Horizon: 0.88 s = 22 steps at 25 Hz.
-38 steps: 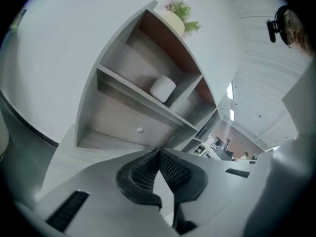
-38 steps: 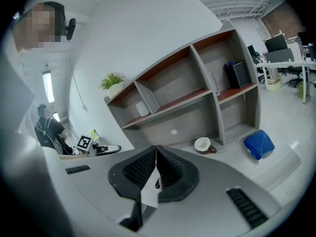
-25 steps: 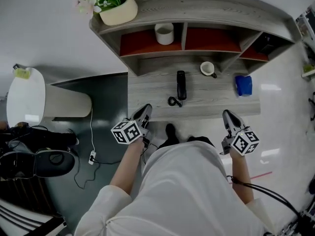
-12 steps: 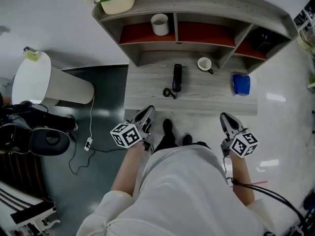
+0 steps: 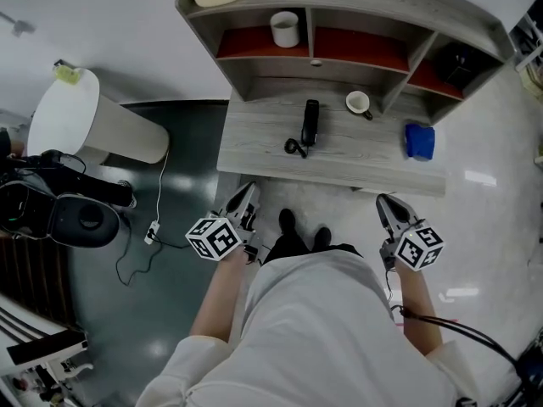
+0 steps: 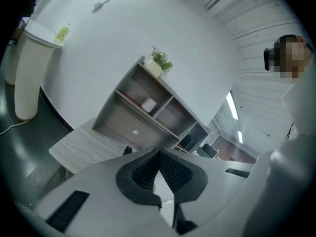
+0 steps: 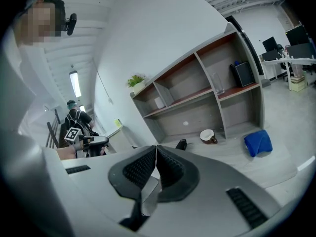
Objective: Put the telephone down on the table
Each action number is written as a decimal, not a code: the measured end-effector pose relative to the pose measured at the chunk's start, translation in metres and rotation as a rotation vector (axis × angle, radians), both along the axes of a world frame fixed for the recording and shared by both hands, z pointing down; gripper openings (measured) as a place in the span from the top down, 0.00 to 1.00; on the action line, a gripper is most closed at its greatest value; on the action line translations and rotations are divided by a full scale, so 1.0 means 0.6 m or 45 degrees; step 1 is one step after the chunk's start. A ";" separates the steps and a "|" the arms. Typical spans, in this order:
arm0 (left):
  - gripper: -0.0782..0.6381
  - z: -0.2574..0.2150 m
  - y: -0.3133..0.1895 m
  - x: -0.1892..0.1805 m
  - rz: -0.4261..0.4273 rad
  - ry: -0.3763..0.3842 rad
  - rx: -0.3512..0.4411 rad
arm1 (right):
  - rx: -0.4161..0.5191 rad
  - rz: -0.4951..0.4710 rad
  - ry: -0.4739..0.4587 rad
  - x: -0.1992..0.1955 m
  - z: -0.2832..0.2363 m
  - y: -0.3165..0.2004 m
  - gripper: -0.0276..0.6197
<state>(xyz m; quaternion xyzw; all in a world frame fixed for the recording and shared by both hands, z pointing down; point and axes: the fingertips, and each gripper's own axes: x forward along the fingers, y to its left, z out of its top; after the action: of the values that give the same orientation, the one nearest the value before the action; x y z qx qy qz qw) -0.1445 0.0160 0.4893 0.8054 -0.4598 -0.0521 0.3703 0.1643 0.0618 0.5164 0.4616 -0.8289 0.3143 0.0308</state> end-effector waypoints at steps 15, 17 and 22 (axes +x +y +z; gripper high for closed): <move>0.88 -0.024 0.009 -0.040 0.132 -0.186 0.079 | 0.067 0.071 0.042 -0.068 -0.031 0.000 0.93; 0.88 -0.024 0.009 -0.042 0.148 -0.171 0.070 | 0.078 0.072 0.042 -0.079 -0.035 0.000 0.93; 0.88 -0.025 0.001 -0.044 0.192 -0.161 0.066 | 0.092 0.089 0.025 -0.097 -0.044 -0.005 0.93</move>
<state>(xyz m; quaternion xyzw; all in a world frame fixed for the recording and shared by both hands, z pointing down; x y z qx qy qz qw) -0.1711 0.0165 0.4740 0.8488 -0.4188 0.0148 0.3224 0.1062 0.0588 0.4901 0.4940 -0.8229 0.2806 0.0111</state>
